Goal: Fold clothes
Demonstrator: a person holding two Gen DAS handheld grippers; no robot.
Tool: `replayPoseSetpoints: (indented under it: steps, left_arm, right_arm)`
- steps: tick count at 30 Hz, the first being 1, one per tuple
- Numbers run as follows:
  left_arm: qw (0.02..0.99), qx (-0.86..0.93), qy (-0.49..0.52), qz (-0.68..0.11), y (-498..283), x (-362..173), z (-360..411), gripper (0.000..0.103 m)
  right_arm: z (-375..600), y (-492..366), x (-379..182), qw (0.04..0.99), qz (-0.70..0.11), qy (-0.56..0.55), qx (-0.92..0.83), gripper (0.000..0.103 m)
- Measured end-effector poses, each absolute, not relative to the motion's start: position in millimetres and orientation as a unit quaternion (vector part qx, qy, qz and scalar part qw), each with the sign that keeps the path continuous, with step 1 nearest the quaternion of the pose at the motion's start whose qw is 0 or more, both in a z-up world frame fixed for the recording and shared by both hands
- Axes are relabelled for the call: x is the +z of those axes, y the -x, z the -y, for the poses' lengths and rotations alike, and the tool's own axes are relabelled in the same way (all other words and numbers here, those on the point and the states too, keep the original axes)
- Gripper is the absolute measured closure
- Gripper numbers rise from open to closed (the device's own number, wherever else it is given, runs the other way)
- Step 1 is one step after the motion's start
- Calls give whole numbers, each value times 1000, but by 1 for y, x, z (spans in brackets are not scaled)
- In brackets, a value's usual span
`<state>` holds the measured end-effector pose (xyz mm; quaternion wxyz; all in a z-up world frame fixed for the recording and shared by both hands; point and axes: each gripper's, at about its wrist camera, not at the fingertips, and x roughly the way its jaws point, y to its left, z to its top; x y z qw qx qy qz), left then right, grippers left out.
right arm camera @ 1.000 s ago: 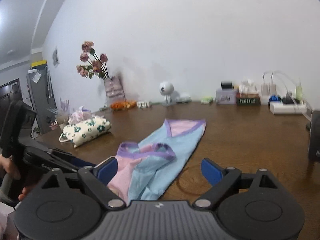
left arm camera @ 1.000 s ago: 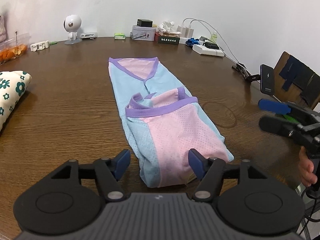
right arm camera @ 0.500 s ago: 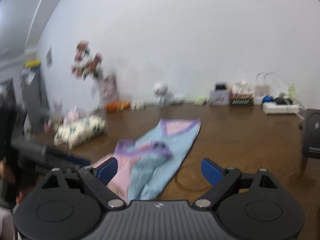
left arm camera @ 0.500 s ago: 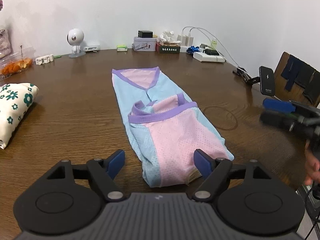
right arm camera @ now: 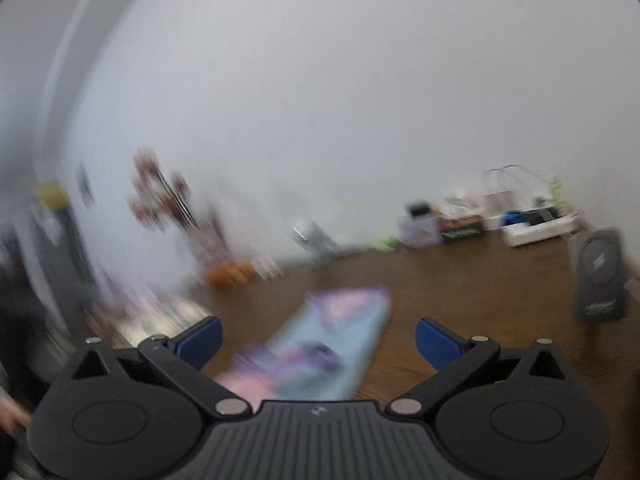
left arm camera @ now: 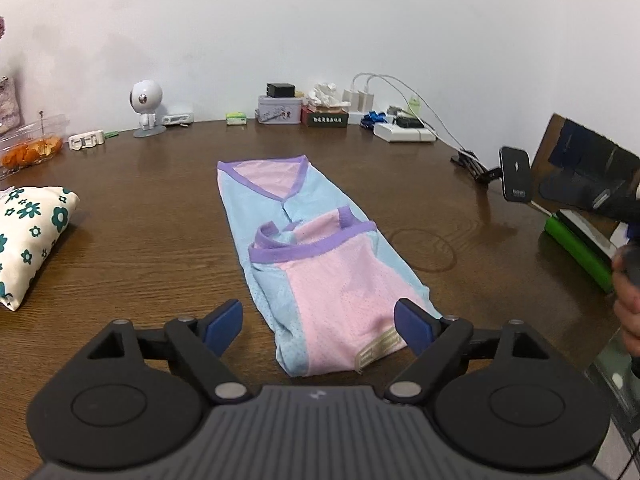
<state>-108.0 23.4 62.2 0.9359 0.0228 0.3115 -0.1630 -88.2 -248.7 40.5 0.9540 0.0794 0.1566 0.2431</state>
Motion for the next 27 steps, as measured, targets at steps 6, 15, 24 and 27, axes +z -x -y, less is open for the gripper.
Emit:
replayPoseSetpoints:
  steps: [6, 15, 24, 27]
  left_arm:
    - [926, -211, -42, -311, 114, 55, -26, 19]
    - [910, -256, -3, -326, 86, 40, -50, 42]
    - [894, -278, 6, -350, 73, 34, -49, 76]
    - [894, -279, 48, -347, 64, 42, -60, 40]
  right_arm:
    - [223, 92, 16, 927, -185, 59, 322, 1]
    - [178, 54, 5, 881, -260, 102, 381, 59]
    - [176, 47, 0, 865, -348, 72, 354, 97]
    - [188, 57, 9, 869, -344, 48, 352, 76]
